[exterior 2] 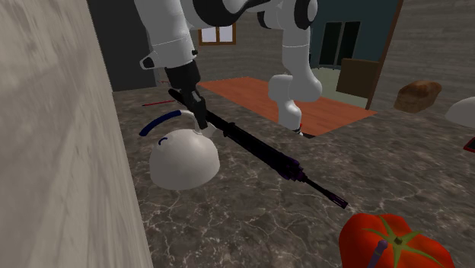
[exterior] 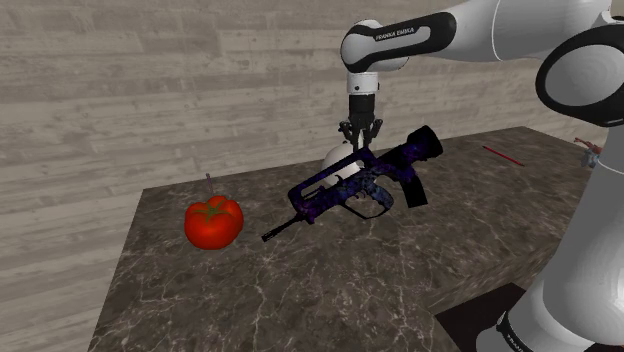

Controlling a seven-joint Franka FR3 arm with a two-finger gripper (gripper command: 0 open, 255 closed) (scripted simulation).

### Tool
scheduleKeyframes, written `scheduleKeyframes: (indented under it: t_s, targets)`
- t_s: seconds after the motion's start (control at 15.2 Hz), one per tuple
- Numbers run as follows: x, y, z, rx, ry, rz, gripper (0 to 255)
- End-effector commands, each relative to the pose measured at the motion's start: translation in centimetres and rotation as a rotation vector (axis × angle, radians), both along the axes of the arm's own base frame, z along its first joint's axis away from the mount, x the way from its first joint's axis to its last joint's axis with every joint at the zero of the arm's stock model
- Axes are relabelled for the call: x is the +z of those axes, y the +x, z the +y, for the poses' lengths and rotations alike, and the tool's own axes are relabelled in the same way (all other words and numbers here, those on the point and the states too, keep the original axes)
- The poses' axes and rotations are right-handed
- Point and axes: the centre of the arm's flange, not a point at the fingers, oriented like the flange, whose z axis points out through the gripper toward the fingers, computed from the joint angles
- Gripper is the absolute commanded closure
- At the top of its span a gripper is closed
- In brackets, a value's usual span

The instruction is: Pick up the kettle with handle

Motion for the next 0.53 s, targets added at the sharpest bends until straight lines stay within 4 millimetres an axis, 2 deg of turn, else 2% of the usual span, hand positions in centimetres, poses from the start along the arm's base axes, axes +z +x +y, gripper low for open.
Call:
scheduleKeyframes:
  t_s: [0.0, 0.46]
  targets:
    - [-0.1, 0.0, 0.0, 0.0, 0.0, 0.0, 255]
    - [3.6, 0.0, 0.0, 0.0, 0.0, 0.0, 255]
